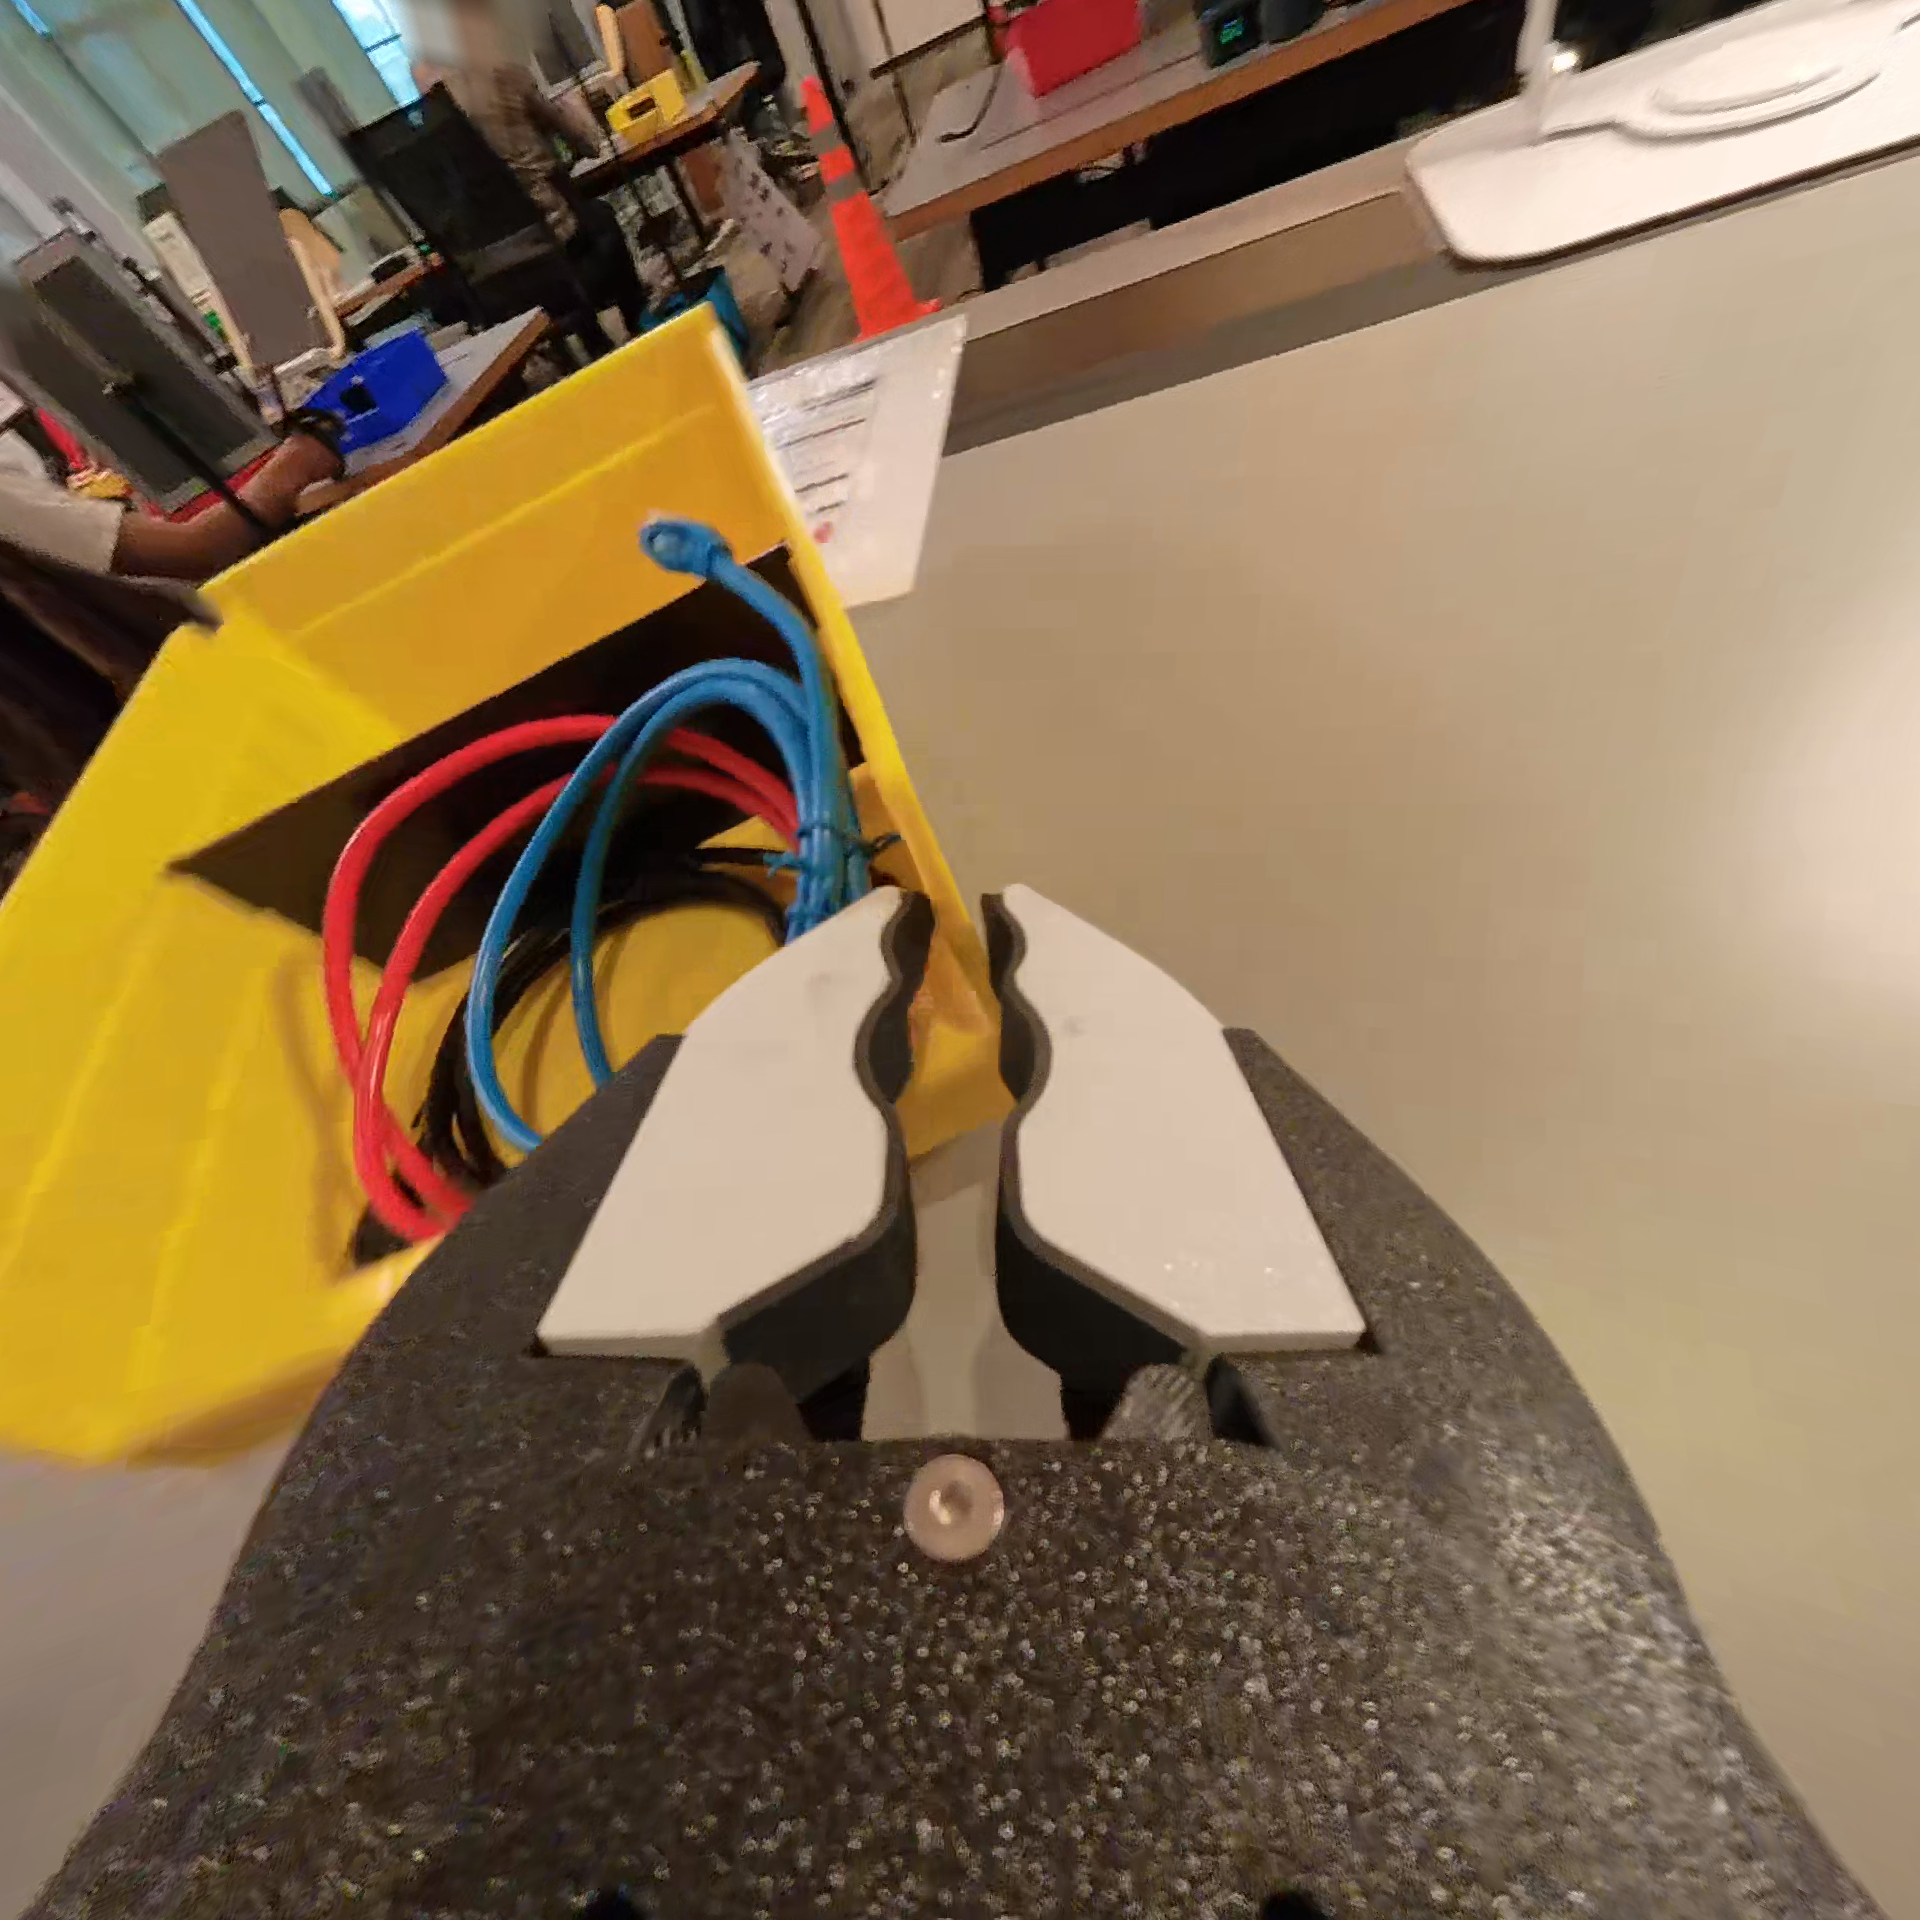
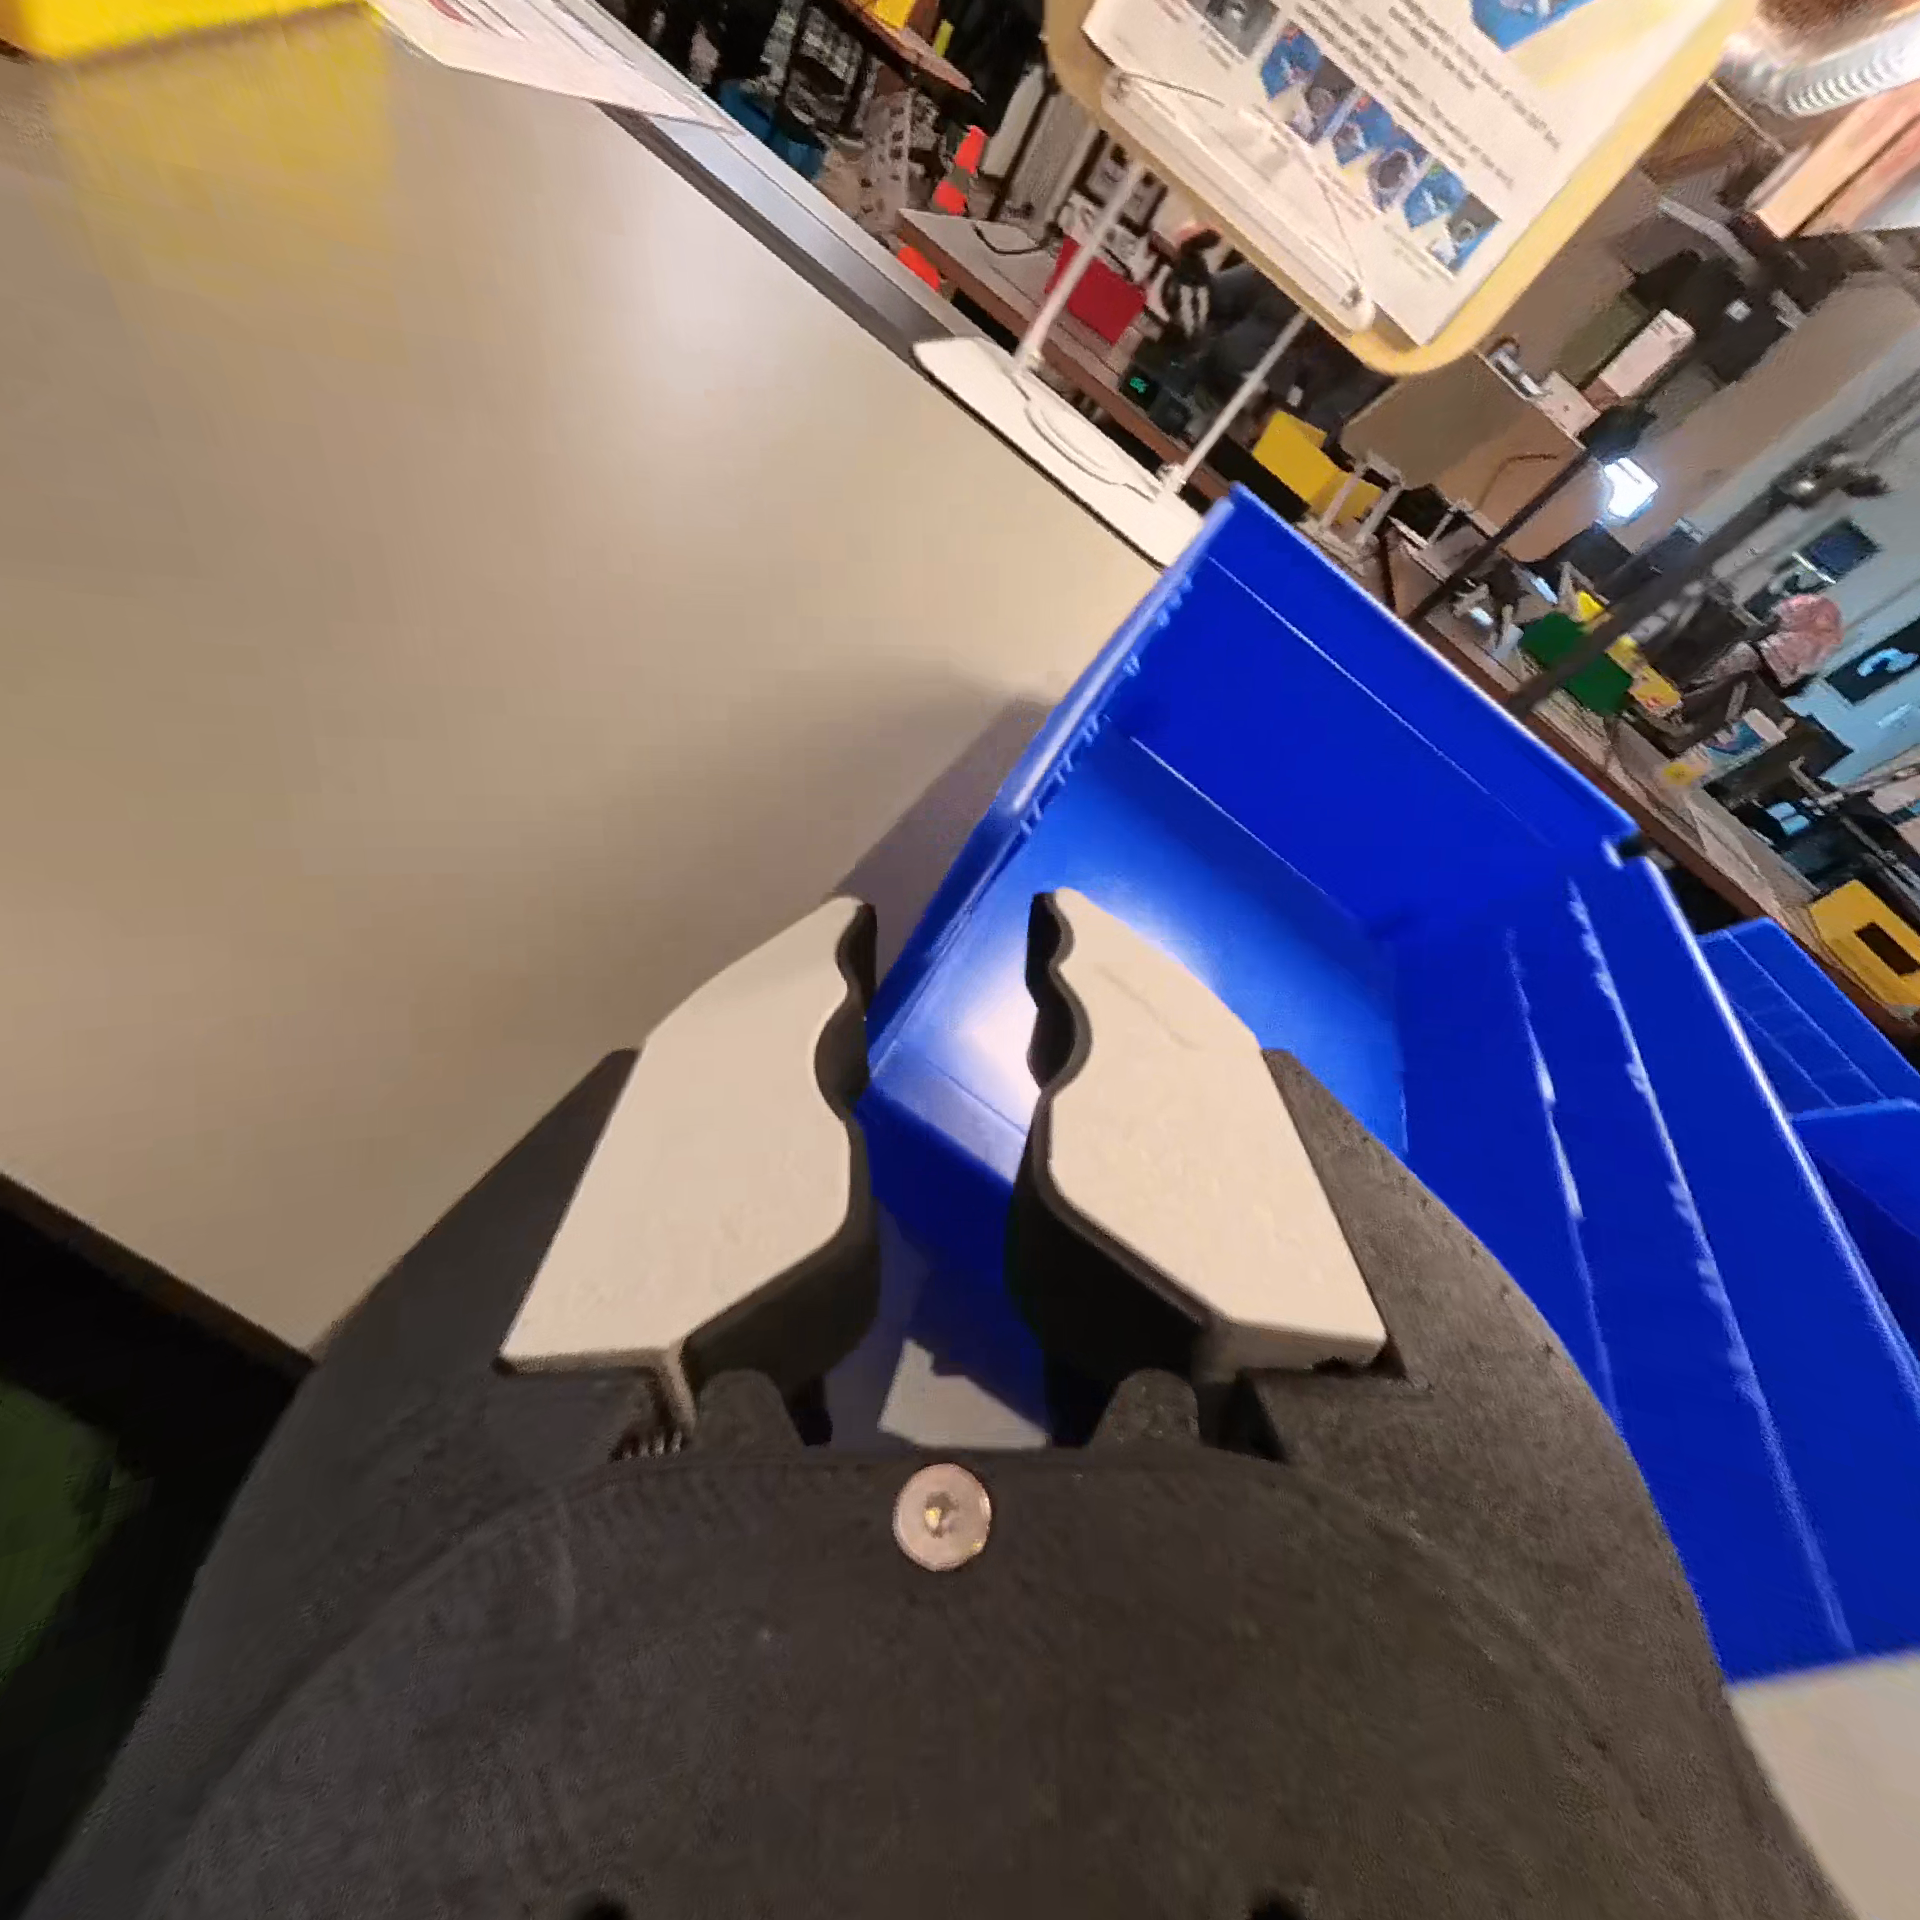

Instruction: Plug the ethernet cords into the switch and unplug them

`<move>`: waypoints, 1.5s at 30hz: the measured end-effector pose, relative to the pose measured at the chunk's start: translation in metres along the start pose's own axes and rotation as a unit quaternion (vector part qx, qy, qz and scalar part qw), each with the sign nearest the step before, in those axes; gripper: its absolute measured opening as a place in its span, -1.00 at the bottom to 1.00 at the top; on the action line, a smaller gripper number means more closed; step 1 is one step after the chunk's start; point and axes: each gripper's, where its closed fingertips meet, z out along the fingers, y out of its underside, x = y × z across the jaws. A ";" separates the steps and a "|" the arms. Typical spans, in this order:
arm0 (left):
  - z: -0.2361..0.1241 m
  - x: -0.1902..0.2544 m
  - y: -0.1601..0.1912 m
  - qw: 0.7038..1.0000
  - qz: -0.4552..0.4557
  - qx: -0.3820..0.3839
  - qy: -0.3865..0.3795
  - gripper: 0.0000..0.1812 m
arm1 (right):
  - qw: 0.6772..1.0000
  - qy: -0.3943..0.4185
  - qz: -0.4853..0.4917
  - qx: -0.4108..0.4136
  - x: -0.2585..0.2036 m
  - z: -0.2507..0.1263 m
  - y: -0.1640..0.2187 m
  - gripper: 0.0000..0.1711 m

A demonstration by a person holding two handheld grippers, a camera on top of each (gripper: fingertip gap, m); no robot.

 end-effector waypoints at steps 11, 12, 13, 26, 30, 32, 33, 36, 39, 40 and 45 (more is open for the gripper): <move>0.006 -0.029 0.006 1.000 -0.001 -0.025 -0.001 -0.53 | 0.999 0.017 0.045 -0.013 0.046 -0.006 0.015 -0.60; 0.010 -0.033 0.006 0.999 0.004 -0.032 -0.013 -0.57 | 0.999 0.020 0.042 -0.020 0.047 -0.001 0.015 -0.60; 0.014 -0.038 0.007 0.999 0.011 -0.034 -0.026 -0.66 | 0.999 0.026 0.039 -0.027 0.049 0.003 0.015 -0.63; -0.028 -0.065 0.031 0.999 0.028 0.001 -0.040 -0.87 | 0.992 0.097 0.048 -0.057 0.086 0.013 0.039 -0.93; -0.040 -0.073 0.038 0.999 0.025 0.000 -0.029 -0.88 | 0.988 0.121 0.060 -0.070 0.109 0.014 0.052 -0.93; -0.042 -0.078 0.041 0.999 0.022 -0.002 -0.023 -0.89 | 0.987 0.124 0.069 -0.073 0.119 0.016 0.057 -0.94; -0.043 -0.081 0.043 1.000 0.021 -0.003 -0.023 -0.89 | 0.987 0.127 0.070 -0.074 0.123 0.017 0.059 -0.94; -0.045 -0.088 0.046 1.000 0.021 -0.004 -0.023 -0.91 | 0.985 0.136 0.074 -0.079 0.135 0.020 0.065 -0.94; -0.043 -0.092 0.047 1.000 0.021 -0.004 -0.021 -0.92 | 0.983 0.145 0.076 -0.083 0.144 0.023 0.070 -0.94; -0.042 -0.094 0.048 1.000 0.020 -0.006 -0.022 -0.92 | 0.983 0.148 0.077 -0.083 0.147 0.024 0.071 -0.94; -0.035 -0.103 0.049 1.000 0.021 -0.006 -0.015 -0.93 | 0.981 0.152 0.084 -0.085 0.161 0.029 0.077 -0.94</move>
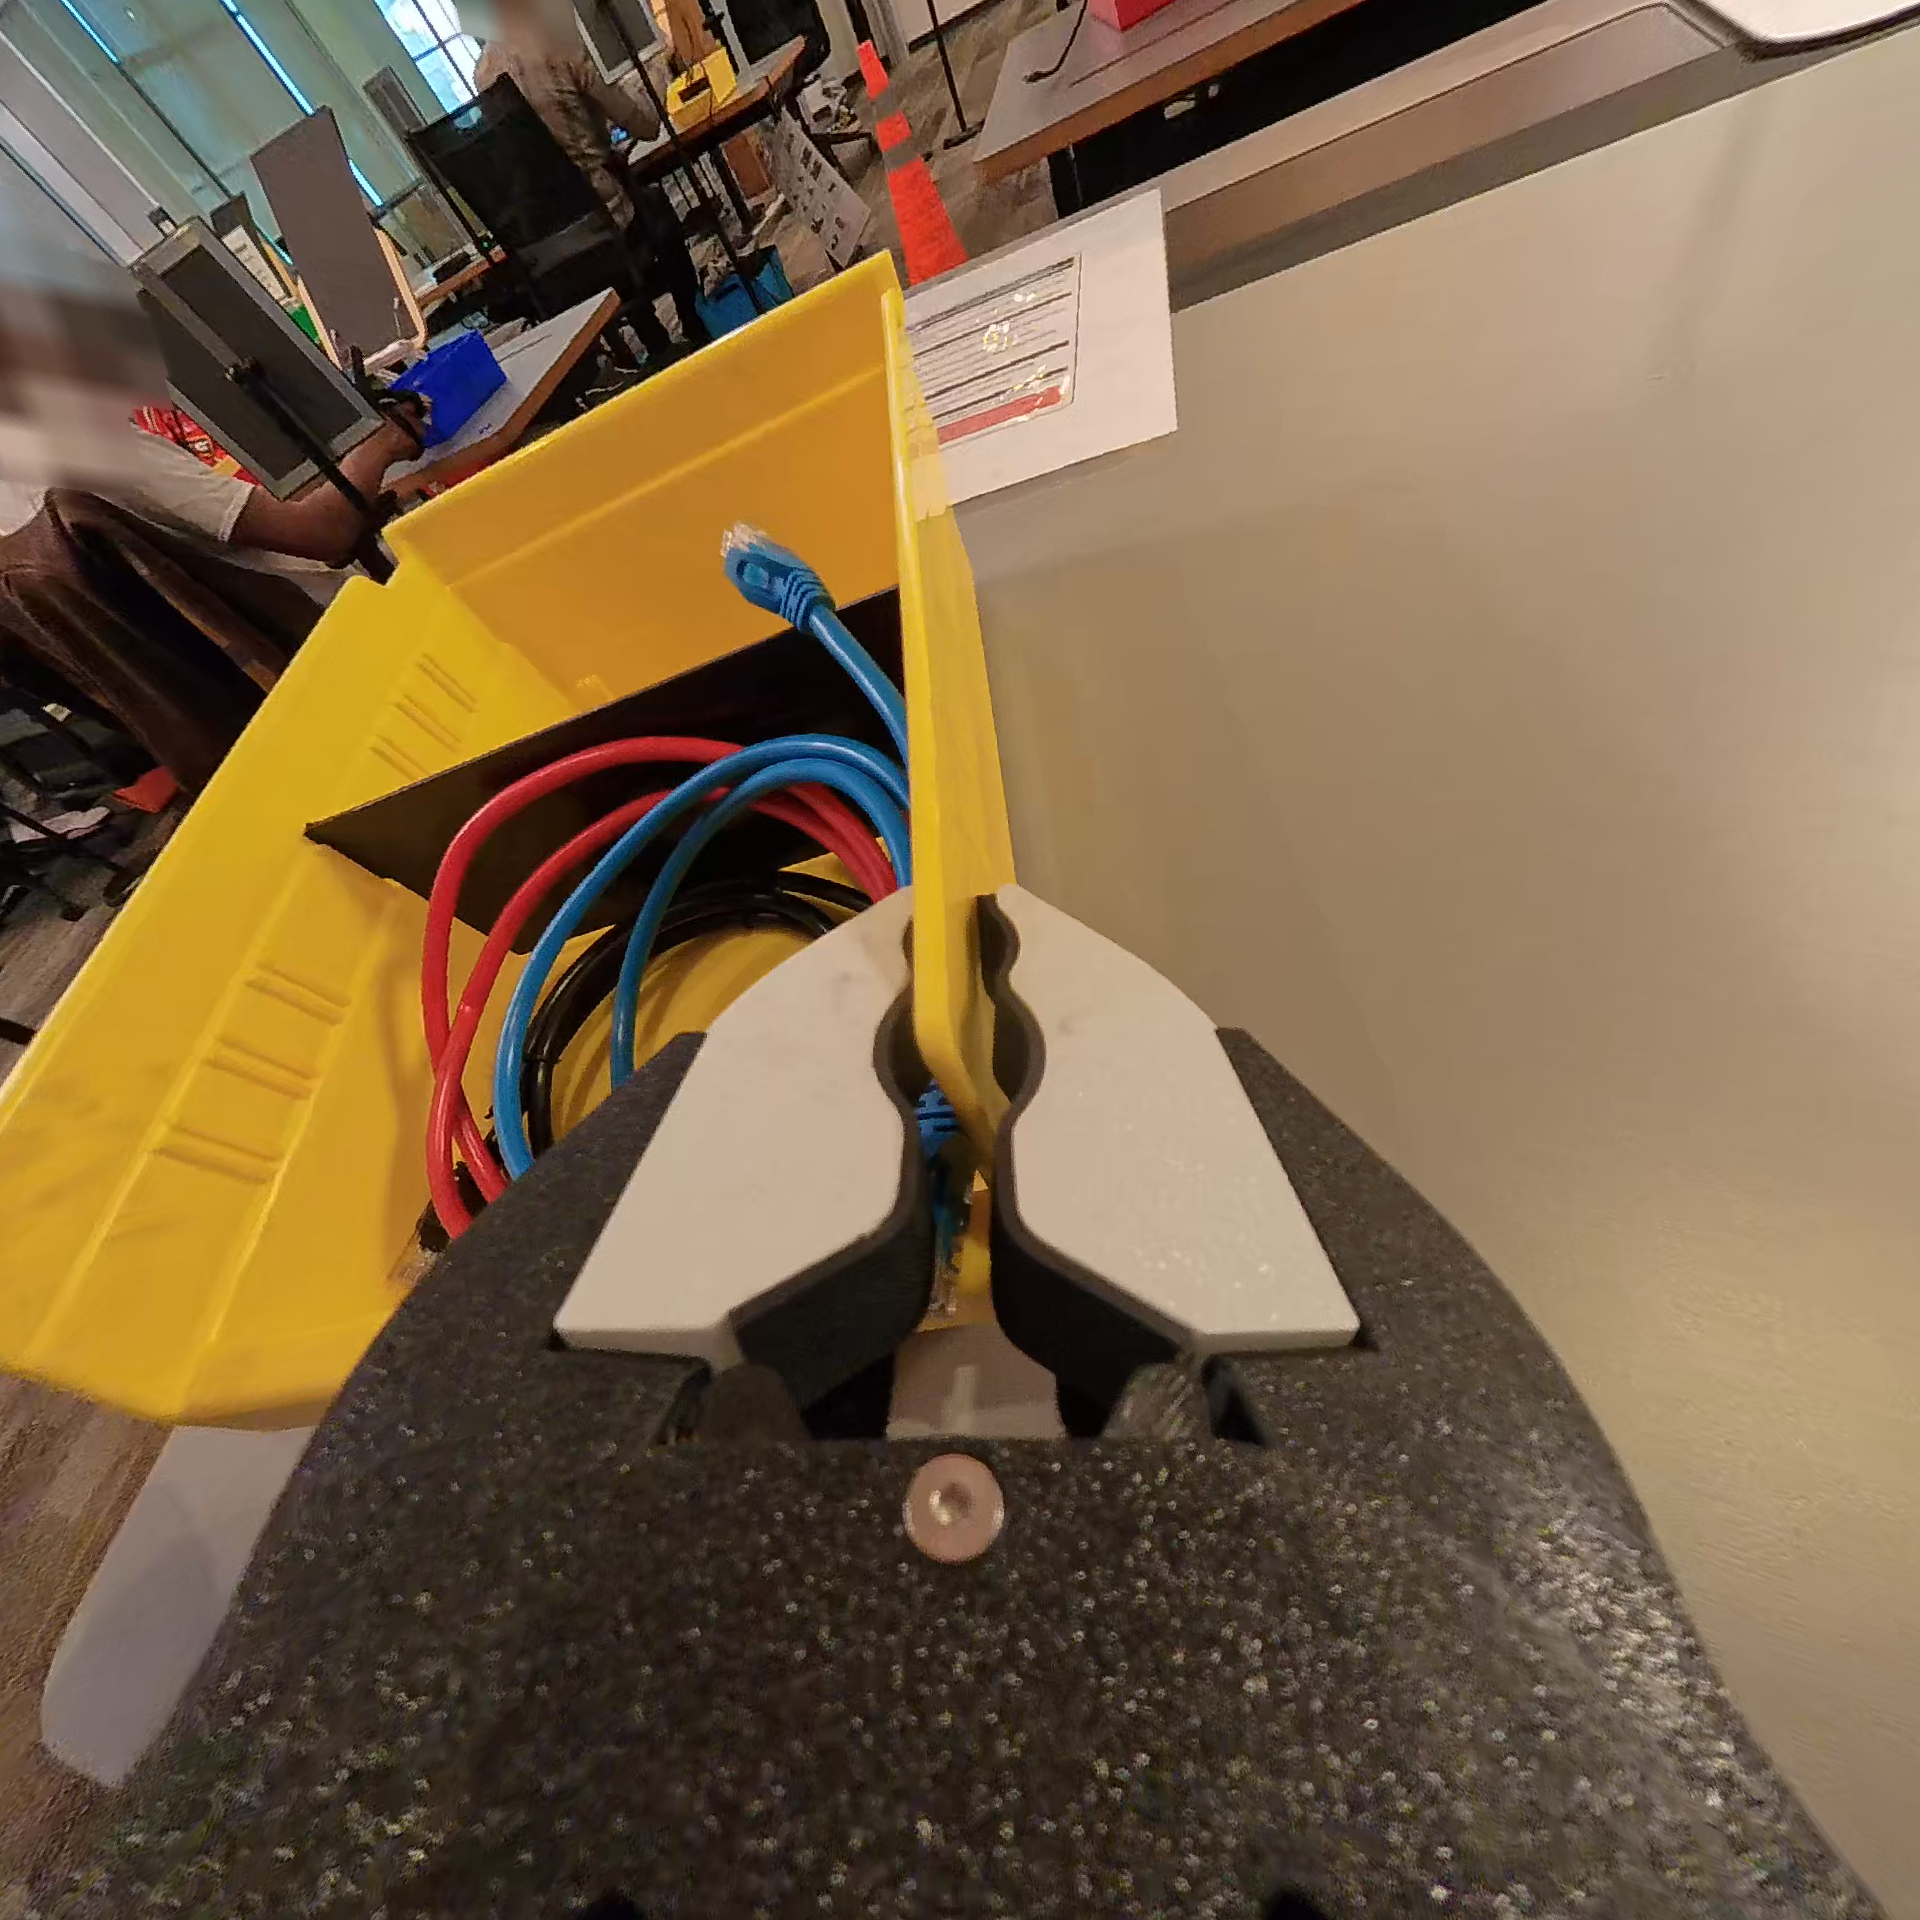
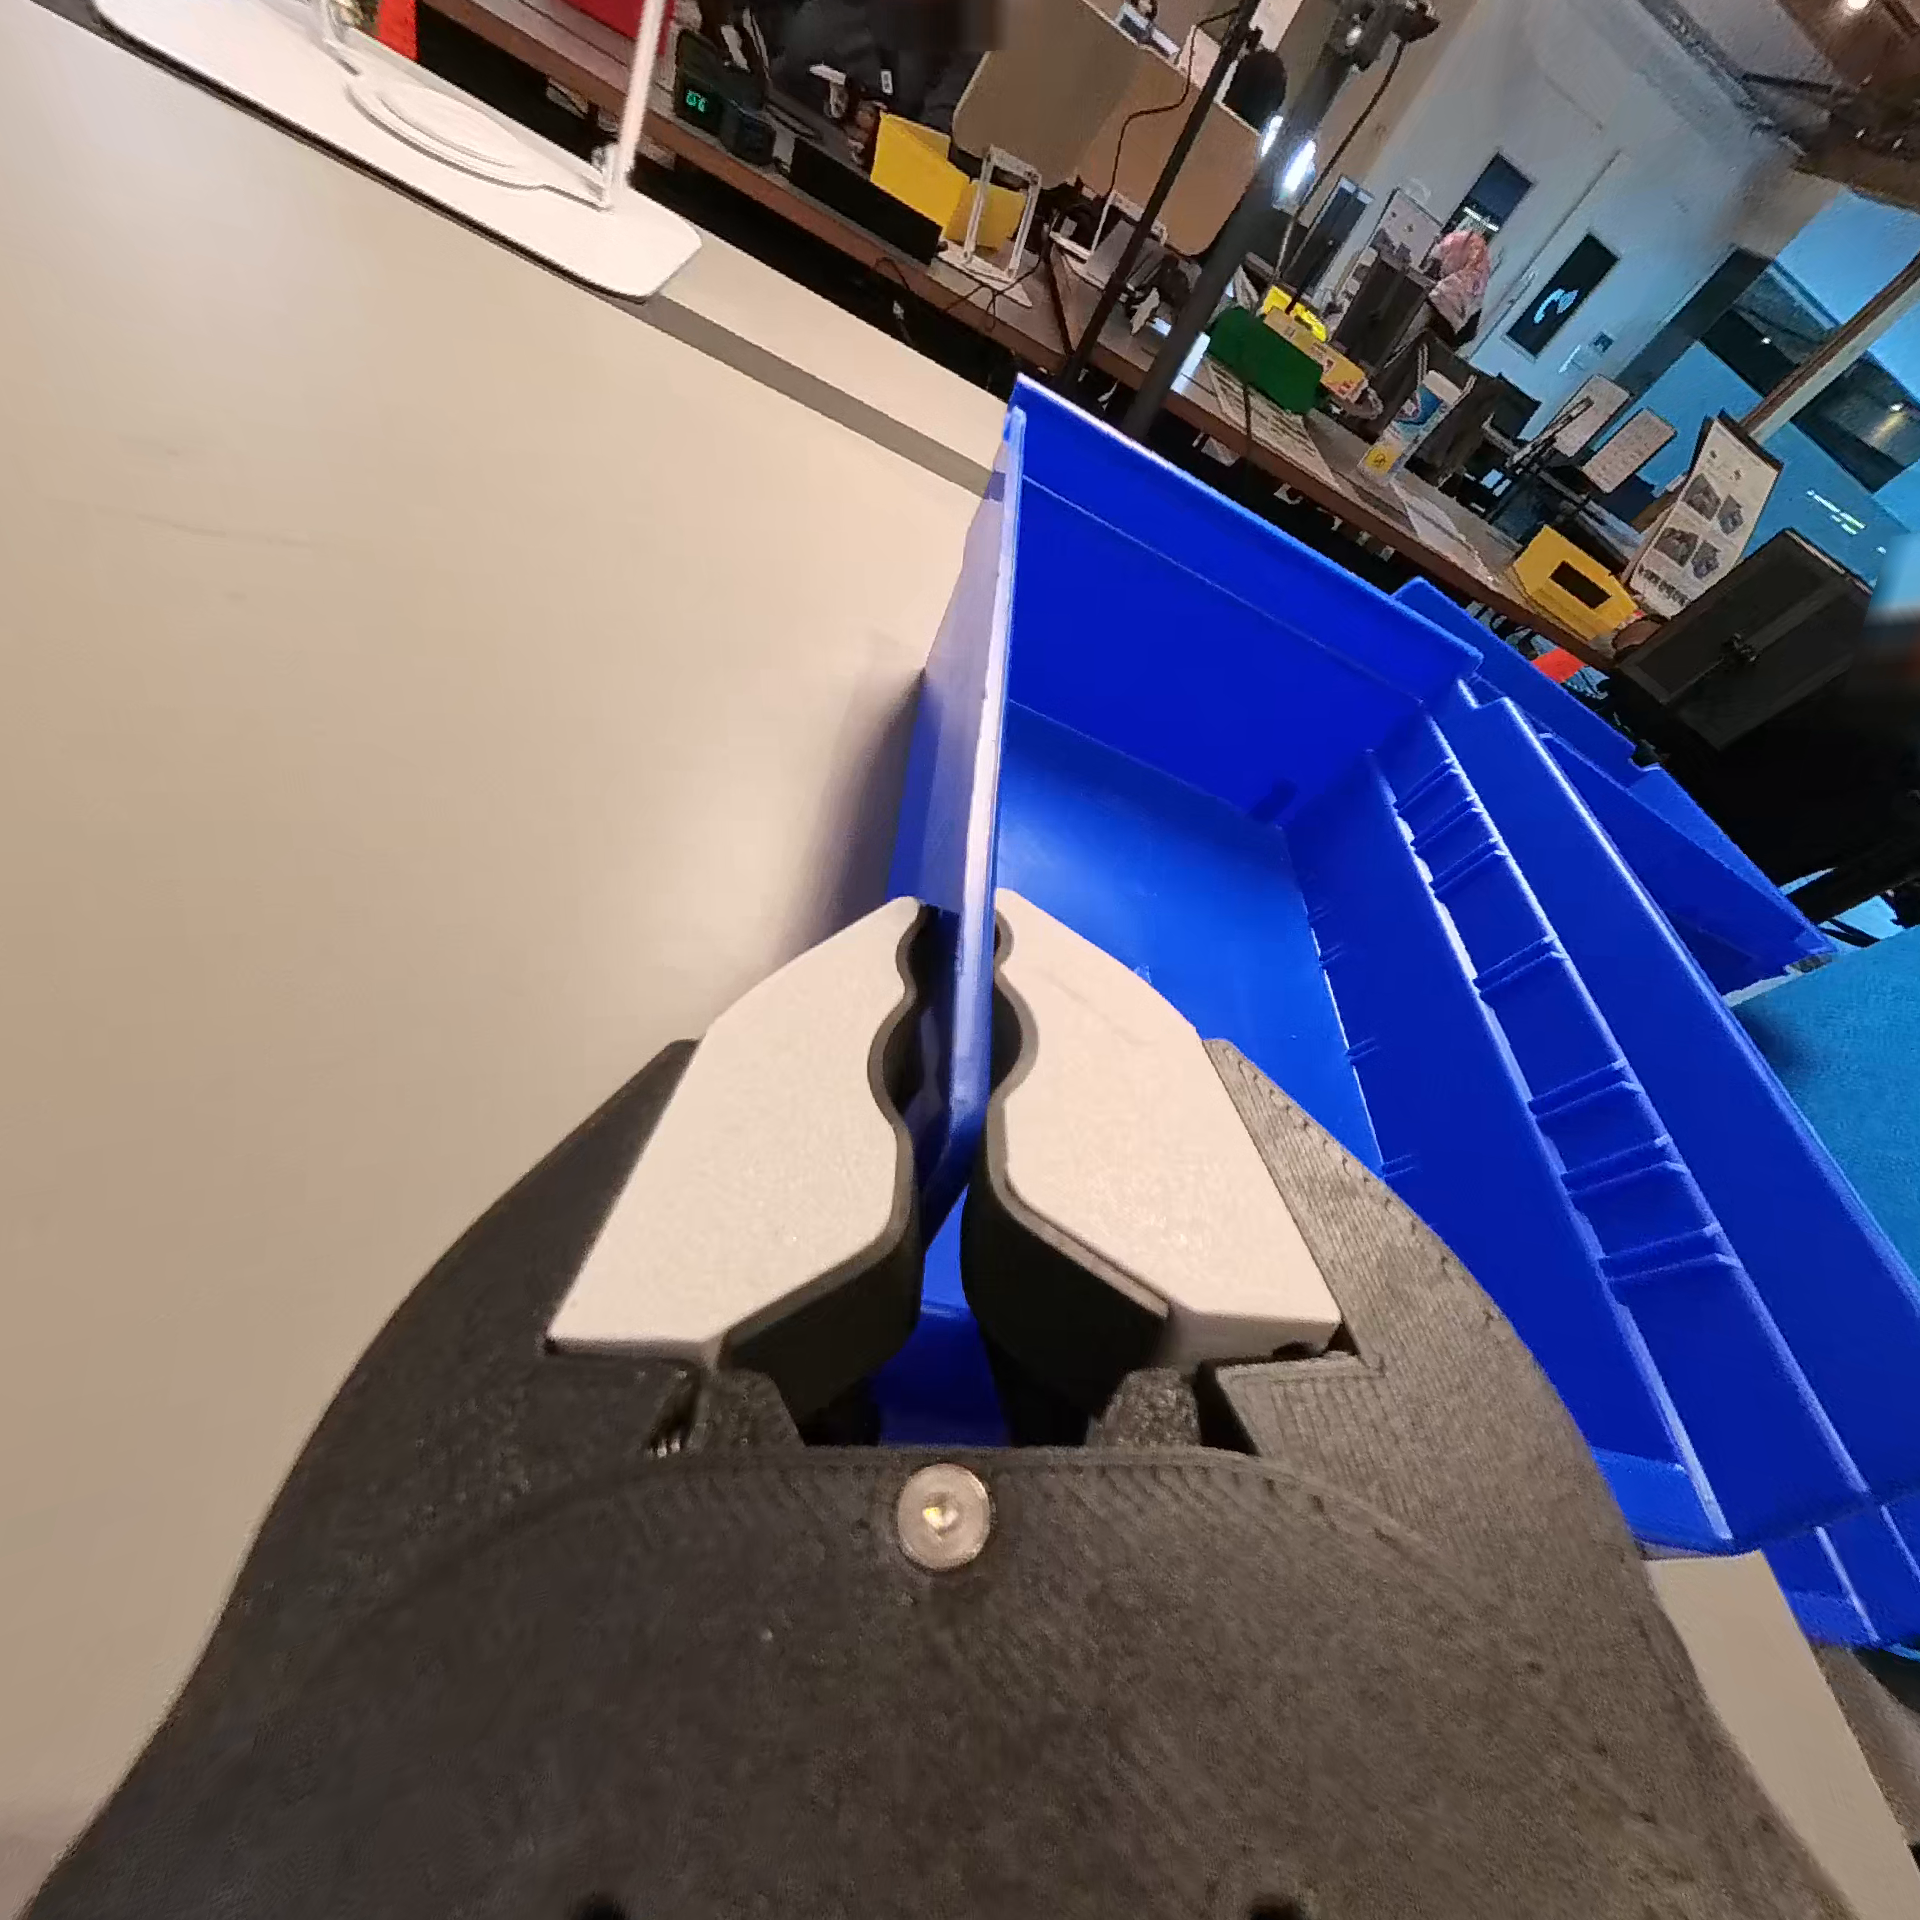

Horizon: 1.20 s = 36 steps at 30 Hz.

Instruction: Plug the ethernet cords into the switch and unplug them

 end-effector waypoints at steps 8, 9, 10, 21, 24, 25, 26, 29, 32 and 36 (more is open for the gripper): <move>0.005 -0.008 0.002 1.000 0.005 0.005 0.020 -0.93 | 1.000 -0.002 0.003 0.002 0.011 0.005 0.004 -0.94; 0.005 -0.008 0.002 1.000 0.006 0.006 0.020 -0.93 | 1.000 -0.002 0.003 0.003 0.012 0.005 0.004 -0.94; 0.006 -0.009 0.002 1.000 0.008 0.007 0.021 -0.93 | 1.000 -0.002 0.004 0.004 0.012 0.005 0.004 -0.94; 0.015 -0.018 0.002 0.999 0.023 0.018 0.038 -0.92 | 1.000 -0.010 0.010 0.007 0.030 0.013 0.011 -0.94; 0.019 -0.021 0.001 0.999 0.025 0.020 0.038 -0.92 | 1.000 -0.012 0.007 0.005 0.037 0.016 0.014 -0.94; 0.020 -0.022 0.001 0.999 0.027 0.020 0.038 -0.92 | 1.000 -0.013 0.006 0.005 0.039 0.018 0.015 -0.94; 0.022 -0.023 0.001 0.999 0.027 0.021 0.038 -0.92 | 1.000 -0.013 0.006 0.004 0.042 0.020 0.016 -0.94; 0.026 -0.026 0.000 0.999 0.027 0.020 0.040 -0.92 | 1.000 -0.012 0.010 -0.001 0.052 0.026 0.019 -0.94; 0.030 -0.026 -0.001 0.999 0.028 0.019 0.039 -0.92 | 1.000 -0.013 0.010 -0.001 0.059 0.030 0.021 -0.94; 0.035 -0.027 -0.003 0.998 0.032 0.024 0.043 -0.92 | 1.000 -0.021 0.010 0.002 0.065 0.033 0.024 -0.94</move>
